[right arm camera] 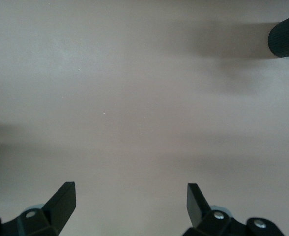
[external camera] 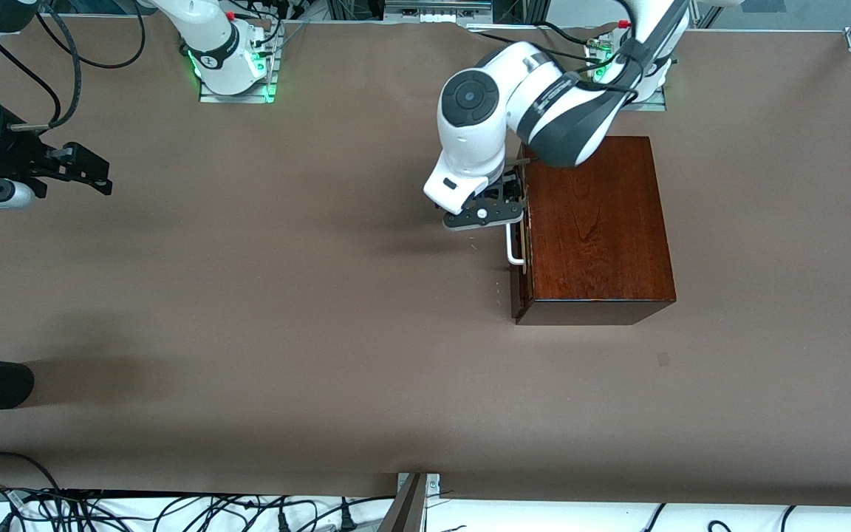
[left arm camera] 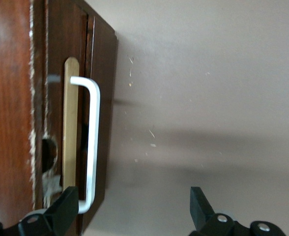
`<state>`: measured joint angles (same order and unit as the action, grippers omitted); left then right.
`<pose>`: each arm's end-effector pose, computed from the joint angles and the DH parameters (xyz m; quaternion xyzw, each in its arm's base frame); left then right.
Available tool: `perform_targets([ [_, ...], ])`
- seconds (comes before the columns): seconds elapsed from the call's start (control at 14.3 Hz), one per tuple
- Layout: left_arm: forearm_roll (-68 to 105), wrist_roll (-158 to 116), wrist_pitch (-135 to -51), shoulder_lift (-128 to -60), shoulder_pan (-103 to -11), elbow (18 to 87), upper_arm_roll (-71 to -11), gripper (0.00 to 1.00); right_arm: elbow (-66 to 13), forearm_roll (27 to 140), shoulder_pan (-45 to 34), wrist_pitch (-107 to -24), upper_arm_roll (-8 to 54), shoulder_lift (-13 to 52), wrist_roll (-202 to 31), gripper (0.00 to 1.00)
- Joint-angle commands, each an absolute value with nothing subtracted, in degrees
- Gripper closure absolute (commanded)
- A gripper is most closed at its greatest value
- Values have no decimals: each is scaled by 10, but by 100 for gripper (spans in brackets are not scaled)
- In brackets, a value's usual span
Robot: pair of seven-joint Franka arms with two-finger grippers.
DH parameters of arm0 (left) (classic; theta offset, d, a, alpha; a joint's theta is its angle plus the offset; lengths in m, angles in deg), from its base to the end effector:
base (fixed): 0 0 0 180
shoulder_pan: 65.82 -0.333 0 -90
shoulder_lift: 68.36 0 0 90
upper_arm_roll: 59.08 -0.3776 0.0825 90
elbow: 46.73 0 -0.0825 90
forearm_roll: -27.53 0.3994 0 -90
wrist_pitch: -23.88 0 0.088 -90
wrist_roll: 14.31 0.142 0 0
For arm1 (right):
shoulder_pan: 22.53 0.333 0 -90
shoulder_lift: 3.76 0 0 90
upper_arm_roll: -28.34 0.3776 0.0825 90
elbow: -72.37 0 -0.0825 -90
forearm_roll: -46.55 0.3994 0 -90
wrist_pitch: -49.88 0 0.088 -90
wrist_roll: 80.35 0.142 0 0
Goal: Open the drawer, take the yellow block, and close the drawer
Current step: 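Move the left gripper to the white drawer handle and grasp it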
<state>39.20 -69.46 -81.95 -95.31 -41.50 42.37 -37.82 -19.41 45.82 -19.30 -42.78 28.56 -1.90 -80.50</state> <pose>0.5314 -0.4579 0.3926 -0.9955 -0.0607 0.0366 0.0630 0.5832 0.0334 0.6212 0.9994 0.0318 -0.0084 0.0065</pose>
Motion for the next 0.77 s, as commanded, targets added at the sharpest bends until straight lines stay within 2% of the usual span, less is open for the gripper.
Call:
perform_targets([
  [0.0, 418, -698, -837, -963, -409, 437, -380, 0, -207, 465, -192, -438, 286, -28, -798, 0],
  [0.7, 471, -696, -893, -968, -414, 508, -390, 0, -207, 465, -192, -439, 286, -29, -798, 0],
])
